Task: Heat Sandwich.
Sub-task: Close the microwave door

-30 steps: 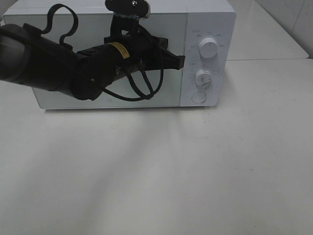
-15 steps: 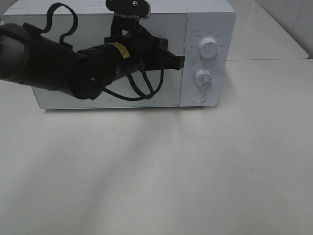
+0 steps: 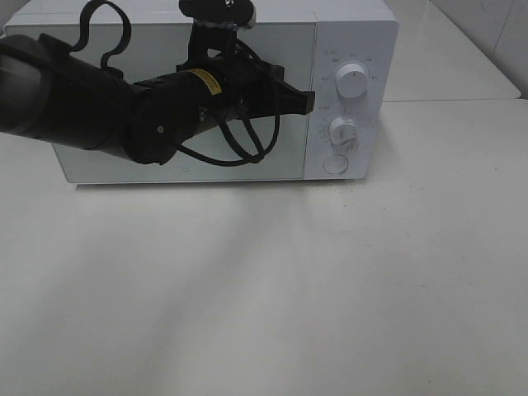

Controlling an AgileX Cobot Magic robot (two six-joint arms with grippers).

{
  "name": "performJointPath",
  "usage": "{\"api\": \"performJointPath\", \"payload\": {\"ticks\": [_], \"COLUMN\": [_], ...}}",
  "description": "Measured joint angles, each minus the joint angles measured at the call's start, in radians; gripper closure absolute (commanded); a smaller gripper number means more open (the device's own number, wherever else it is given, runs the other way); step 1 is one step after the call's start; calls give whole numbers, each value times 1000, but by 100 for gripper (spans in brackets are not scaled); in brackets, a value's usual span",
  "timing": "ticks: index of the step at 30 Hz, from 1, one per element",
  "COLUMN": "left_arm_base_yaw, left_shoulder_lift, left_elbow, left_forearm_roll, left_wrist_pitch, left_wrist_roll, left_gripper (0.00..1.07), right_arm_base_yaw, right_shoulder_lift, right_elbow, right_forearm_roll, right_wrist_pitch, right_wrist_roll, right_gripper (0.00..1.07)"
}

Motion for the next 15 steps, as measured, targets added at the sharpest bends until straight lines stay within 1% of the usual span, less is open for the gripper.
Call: {"api": "performJointPath", "payload": {"ticks": [2,5,8,10,11,13,14,15], "left_arm_base_yaw": [-10,-18,-30,-31,-34,-36,-36,-38], "left_shoulder_lift": [-11,-26,-69,-80,-104,-133,-133,-147], "left_elbow": [17,42,112,127,161,198,198,214], "left_forearm_roll": [-24,-32,-37,-37,-37,-38,-38,-41], "left_wrist_pitch": [-2,-4,-8,-8,-9,-8,-8,-7], "left_wrist_roll": [5,6,6,6,6,5,5,3], "left_gripper": [107,107,107,107,107,107,107,103], "right_arm_base_yaw": [0,0,0,0,0,0,0,0], "right_shoulder_lift": [0,0,0,0,0,0,0,0], "right_elbow": [0,0,0,0,0,0,0,0], "right_forearm_roll": [-1,-1,-1,-1,-1,-1,-1,-1], "right_wrist_pitch": [0,0,0,0,0,0,0,0], "right_wrist_roll": [0,0,0,0,0,0,0,0], "right_gripper": [36,36,36,36,36,36,36,36]}}
